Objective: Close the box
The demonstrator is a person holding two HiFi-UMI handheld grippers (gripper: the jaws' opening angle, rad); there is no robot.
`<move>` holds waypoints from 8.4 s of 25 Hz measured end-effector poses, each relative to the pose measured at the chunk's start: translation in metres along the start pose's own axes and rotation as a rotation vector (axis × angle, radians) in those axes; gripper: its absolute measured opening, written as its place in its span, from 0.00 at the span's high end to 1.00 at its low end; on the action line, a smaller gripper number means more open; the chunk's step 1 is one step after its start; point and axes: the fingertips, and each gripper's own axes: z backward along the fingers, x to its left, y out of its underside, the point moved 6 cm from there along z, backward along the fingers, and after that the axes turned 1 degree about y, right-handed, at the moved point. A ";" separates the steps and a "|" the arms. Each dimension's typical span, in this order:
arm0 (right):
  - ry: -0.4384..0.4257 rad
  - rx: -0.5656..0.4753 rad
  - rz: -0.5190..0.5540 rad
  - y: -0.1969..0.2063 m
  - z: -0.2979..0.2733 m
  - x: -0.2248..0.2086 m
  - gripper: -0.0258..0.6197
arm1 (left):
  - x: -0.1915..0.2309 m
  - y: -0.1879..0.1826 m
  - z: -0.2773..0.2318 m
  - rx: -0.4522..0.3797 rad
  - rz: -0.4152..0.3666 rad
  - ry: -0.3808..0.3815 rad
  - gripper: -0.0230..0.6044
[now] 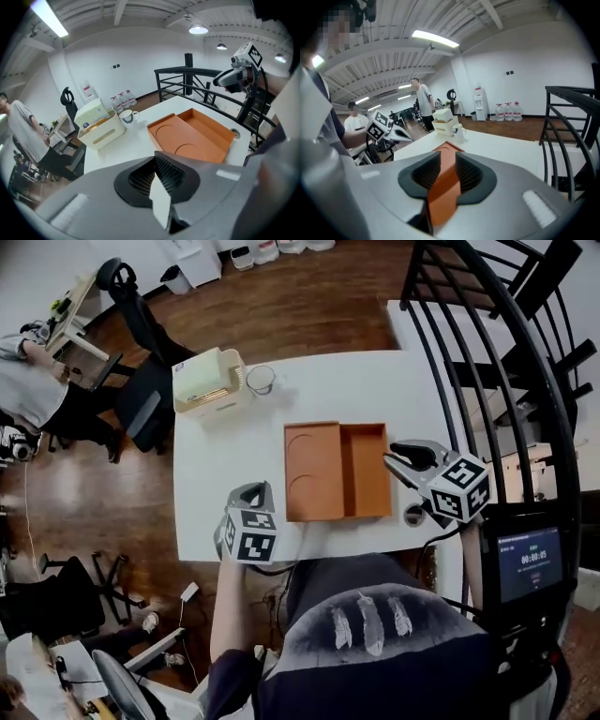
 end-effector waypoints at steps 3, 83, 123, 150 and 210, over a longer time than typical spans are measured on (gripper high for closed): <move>0.001 0.084 0.064 0.018 0.005 -0.025 0.89 | -0.004 0.001 -0.020 0.056 0.025 -0.038 0.94; -0.178 0.705 0.505 0.130 -0.114 -0.017 0.95 | 0.004 0.053 -0.139 0.249 0.014 0.212 0.94; -0.218 0.676 0.562 0.107 -0.129 0.008 0.96 | 0.001 0.045 -0.131 0.266 -0.007 0.248 0.94; -0.245 0.655 0.588 0.108 -0.128 0.018 0.95 | -0.011 0.040 -0.130 0.262 -0.039 0.249 0.94; -0.069 0.537 0.419 0.051 -0.102 0.017 0.95 | -0.010 0.052 -0.095 0.322 0.052 0.272 0.94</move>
